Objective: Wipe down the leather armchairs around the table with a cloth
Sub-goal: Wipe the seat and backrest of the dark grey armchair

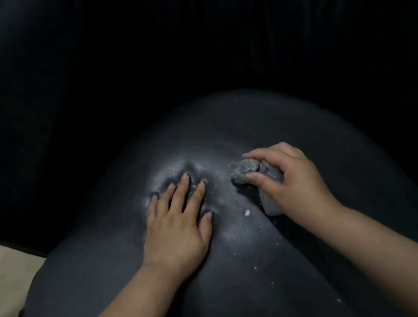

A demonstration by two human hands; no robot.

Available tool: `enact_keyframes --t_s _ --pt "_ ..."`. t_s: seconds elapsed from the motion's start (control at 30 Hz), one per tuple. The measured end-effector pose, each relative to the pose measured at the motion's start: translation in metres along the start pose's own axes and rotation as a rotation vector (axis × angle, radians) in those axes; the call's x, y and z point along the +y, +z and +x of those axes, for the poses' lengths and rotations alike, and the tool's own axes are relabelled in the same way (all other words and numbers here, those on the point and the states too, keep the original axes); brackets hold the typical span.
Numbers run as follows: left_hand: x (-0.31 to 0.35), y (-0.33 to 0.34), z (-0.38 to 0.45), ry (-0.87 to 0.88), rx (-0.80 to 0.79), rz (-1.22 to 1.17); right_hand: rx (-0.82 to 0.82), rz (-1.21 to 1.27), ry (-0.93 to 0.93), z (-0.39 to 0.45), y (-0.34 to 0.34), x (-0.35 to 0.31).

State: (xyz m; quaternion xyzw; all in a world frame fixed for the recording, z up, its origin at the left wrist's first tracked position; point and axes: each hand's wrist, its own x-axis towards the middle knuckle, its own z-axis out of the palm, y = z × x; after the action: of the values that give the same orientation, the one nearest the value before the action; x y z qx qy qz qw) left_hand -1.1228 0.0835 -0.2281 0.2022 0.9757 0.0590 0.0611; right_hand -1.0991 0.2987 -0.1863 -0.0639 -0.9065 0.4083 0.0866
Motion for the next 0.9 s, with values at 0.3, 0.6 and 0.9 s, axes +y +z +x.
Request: enact_keyframes --t_s 0.3,0.6,0.9 --pt "-0.007 0.011 0.002 0.007 0.099 -0.019 -0.140 -0.351 -0.224 0.014 0.026 0.018" --pt "-0.008 0.010 0.000 0.013 0.127 -0.031 -0.154 -0.357 -0.357 -0.020 0.037 0.015" --pt "-0.006 0.013 0.001 0.011 0.134 -0.049 -0.104 -0.344 -0.384 -0.026 0.057 0.002"
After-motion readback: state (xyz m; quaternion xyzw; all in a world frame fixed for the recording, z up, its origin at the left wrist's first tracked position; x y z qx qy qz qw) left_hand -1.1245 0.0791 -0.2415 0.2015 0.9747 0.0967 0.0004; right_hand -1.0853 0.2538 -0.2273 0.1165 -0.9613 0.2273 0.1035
